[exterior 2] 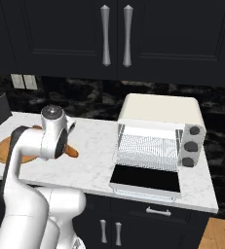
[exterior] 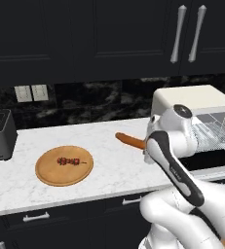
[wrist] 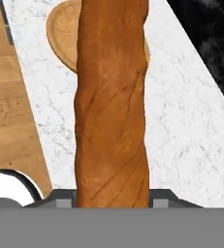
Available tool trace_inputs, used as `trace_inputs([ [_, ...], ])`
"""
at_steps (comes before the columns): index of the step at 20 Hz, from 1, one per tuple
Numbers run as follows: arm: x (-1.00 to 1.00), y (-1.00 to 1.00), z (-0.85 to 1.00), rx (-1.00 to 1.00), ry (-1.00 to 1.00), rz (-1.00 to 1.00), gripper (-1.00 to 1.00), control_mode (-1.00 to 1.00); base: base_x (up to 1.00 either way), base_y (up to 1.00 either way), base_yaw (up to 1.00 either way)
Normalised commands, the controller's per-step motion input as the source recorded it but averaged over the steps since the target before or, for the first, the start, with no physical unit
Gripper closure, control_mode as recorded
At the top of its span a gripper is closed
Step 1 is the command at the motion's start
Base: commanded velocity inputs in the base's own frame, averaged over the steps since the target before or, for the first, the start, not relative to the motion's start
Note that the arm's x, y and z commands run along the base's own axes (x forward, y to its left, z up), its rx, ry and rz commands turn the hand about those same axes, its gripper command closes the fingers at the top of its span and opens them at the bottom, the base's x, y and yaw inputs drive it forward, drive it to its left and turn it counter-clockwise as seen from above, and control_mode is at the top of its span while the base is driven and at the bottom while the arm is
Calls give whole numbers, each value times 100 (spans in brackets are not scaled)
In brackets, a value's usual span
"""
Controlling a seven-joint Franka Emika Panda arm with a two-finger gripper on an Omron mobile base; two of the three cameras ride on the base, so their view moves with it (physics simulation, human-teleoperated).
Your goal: Pick up the kebab skewer and baguette bread, and place them inside the toaster oven. Close the toaster oven door and start by setting the timer.
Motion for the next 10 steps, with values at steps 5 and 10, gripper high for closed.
trace_inputs([
  [5, 0, -97, 2, 0, 12, 36, 100, -100, 0, 0, 0],
  [10, 5, -84, 20, 0, 13, 33, 100, -100, 0, 0, 0],
])
